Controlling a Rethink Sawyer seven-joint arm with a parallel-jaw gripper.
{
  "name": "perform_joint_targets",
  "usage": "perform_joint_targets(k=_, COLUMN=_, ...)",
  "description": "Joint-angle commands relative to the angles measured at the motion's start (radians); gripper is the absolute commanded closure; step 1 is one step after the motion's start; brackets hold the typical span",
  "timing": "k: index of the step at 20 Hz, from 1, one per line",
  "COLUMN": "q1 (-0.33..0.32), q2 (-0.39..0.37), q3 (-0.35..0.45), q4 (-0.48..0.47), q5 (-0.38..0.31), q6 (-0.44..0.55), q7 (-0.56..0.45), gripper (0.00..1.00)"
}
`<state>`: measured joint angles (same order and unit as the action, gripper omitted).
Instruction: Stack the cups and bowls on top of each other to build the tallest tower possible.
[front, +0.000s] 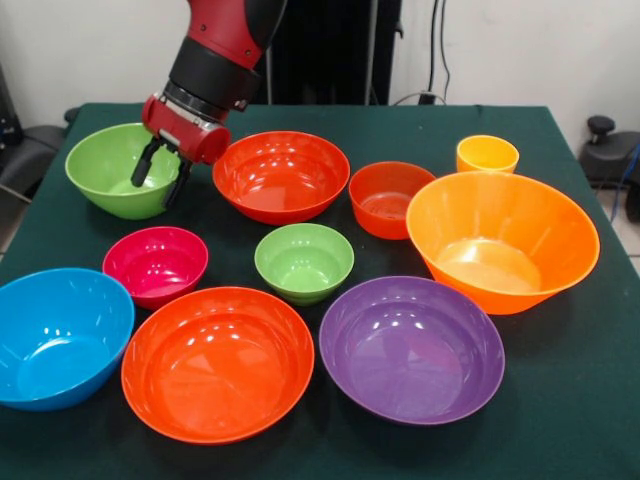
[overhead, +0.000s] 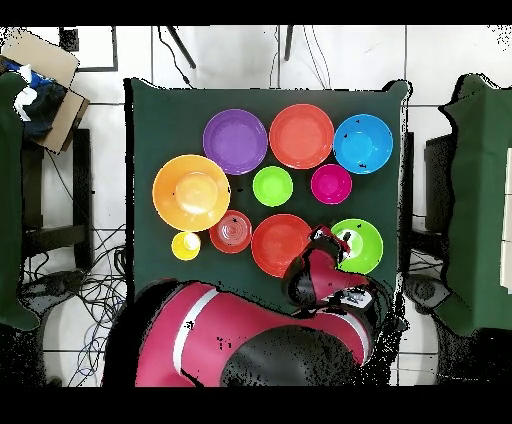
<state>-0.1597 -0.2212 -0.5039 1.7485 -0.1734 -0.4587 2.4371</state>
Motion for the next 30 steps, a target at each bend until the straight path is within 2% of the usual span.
perform_joint_targets(k=1, q1=0.005, q2=0.018, q3=0.092, q4=-0.066, q5=-0.024, q6=0.044, q7=0.035, gripper=0.0)
perform_joint_targets(k=5, q1=0.003, q2=0.016, q3=0.093, q4=-0.062, q5=-0.028, q6=0.045, q7=0.036, gripper=0.0)
perform_joint_targets(k=6, q1=0.003, q2=0.016, q3=0.093, q4=-0.064, q5=-0.028, q6=0.046, q7=0.035, gripper=1.0)
perform_joint_targets(k=27, q1=0.015, q2=0.007, q3=0.08, q4=-0.054, q5=-0.013, q6=0.057, q7=0.038, gripper=1.0)
perform_joint_targets(k=30, q1=0.014, q2=-0.05, q3=0.076, q4=-0.008, q5=-0.047, q6=0.095, q7=0.035, gripper=1.0)
